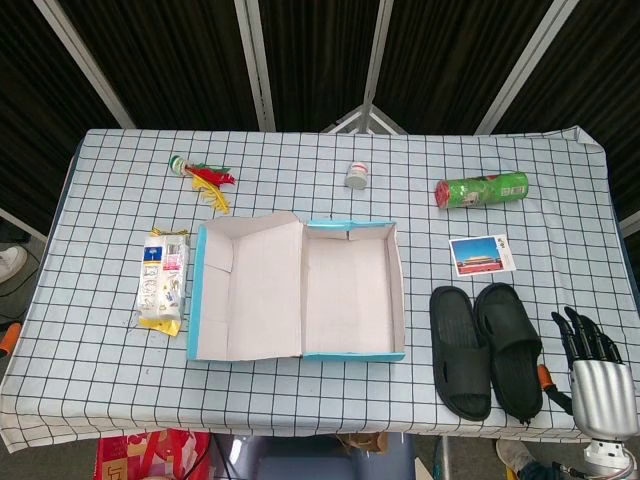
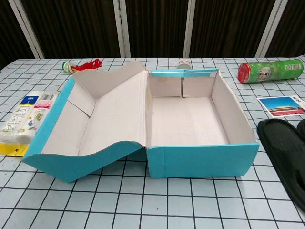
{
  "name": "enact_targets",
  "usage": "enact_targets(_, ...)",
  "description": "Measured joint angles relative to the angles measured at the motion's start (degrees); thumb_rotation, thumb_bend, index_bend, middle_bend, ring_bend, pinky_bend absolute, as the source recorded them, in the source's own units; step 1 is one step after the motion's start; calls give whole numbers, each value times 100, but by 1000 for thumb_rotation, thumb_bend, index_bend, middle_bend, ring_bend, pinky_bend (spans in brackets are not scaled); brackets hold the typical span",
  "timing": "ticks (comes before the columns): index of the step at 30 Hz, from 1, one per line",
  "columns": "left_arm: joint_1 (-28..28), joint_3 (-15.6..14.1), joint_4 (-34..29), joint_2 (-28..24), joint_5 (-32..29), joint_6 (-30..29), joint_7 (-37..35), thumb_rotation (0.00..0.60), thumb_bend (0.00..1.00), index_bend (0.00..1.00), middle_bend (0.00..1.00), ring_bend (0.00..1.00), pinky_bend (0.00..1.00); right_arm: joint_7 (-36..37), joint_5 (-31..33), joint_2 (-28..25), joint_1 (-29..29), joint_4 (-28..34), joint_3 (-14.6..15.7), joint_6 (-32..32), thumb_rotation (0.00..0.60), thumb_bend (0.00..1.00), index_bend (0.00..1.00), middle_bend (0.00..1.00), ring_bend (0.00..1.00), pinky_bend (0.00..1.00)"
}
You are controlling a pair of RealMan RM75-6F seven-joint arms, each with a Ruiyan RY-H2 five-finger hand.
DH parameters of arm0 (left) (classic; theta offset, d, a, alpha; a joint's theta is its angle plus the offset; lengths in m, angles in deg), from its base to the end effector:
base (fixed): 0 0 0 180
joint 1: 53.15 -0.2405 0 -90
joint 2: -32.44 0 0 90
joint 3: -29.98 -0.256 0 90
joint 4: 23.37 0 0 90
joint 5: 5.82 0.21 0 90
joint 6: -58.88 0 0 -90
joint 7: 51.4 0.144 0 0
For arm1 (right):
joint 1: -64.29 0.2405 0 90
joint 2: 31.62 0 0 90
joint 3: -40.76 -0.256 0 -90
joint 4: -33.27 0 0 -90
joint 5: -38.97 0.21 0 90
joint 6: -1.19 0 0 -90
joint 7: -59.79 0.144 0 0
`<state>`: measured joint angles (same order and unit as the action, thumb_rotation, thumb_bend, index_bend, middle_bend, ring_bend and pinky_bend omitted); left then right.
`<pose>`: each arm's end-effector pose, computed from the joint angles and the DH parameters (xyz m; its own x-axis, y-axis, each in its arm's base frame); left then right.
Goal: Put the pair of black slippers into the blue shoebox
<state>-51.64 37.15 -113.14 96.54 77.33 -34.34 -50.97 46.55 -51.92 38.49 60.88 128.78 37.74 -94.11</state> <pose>-0.3216 0.1754 0.1960 0.4411 -0.1907 0.8769 0.8974 0.0966 -0.4304 -0.2934 -0.1363 0.1439 0.4669 0.1178 0.8764 -0.8843 0.0658 0.4622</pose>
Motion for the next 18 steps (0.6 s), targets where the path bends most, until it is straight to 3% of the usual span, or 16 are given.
enact_targets(8,-4,-61,-124,-24,117,-30,156,600,385,97,37,53,106,73,-3,-62,-11,115,80,89,600,333,149,126,138,243)
enact_targets(18,16,-31,-117,-34,-53,111,144,600,385,91,34,53,107,285,81,-501,-10,751,372,561,600,289,148,126,138,243)
